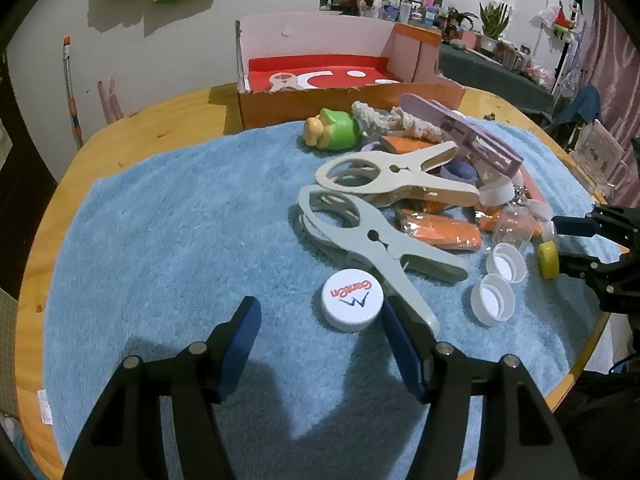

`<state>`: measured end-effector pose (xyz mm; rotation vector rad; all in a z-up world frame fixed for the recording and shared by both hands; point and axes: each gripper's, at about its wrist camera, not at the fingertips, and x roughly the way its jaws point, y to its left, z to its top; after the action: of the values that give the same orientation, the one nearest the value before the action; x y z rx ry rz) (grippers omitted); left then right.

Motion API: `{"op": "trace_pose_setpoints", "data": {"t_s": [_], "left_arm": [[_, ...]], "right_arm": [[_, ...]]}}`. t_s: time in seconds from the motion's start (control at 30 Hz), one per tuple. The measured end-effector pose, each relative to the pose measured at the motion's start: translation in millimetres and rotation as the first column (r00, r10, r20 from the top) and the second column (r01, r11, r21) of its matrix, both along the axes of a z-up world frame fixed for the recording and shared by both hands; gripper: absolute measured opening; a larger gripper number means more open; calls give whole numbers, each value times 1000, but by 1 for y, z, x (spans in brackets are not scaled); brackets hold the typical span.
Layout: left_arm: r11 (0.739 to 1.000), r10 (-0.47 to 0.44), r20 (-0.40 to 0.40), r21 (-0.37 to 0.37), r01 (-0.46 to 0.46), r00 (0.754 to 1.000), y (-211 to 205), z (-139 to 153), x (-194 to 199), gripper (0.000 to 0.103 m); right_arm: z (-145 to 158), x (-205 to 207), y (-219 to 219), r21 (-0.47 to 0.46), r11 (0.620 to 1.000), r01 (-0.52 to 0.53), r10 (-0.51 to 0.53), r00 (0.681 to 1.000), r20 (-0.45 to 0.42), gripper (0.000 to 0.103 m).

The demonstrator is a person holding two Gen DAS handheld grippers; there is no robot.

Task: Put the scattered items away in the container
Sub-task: 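Move the left gripper to the white GanEn cap while the right gripper moves to a white round lid, then close the left gripper on the GanEn cap while the right gripper closes on the white lid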

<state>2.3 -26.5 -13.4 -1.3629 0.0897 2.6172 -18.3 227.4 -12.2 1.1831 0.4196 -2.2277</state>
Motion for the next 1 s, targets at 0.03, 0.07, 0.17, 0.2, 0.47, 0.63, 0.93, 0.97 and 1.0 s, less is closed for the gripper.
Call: {"op": "trace_pose_setpoints", "data": {"t_s": [0.03,0.07,0.17,0.2,0.47,0.63,0.93,0.97,1.0], "left_arm": [[1000,-3,1,-2,3,1000,1,0,-1,65],[1000,-3,1,-5,3,1000,1,-1,-2,64],[1000,-6,1,-11,6,1000,2,-1,-3,64],[1000,-7,1,-11,7,1000,2,0,-3,64],[1000,-10,1,-11,10,1000,2,-1,-4,64],[1000,-9,2,-9,9,1000,2,-1,-4,60],[1000,-16,1,-14,16,1000,4,-1,-6,55],[1000,-16,2,-12,16,1000,4,-1,-6,53],[1000,-16,1,-10,16,1000,4,-1,-6,51]], "right_arm": [[0,1,0,1,1000,0,0,1000,-1,50],[1,0,0,2,1000,1,-1,1000,-3,50],[1,0,2,-1,1000,10,-10,1000,-4,50],[2,-1,3,-6,1000,12,-12,1000,-3,50],[10,-1,9,-12,1000,18,-18,1000,-4,50],[2,-3,6,5,1000,18,-18,1000,6,50],[-3,-2,2,11,1000,4,-4,1000,9,38],[-3,-2,2,9,1000,5,-5,1000,9,35],[-2,-2,2,6,1000,6,-6,1000,9,34]]}}
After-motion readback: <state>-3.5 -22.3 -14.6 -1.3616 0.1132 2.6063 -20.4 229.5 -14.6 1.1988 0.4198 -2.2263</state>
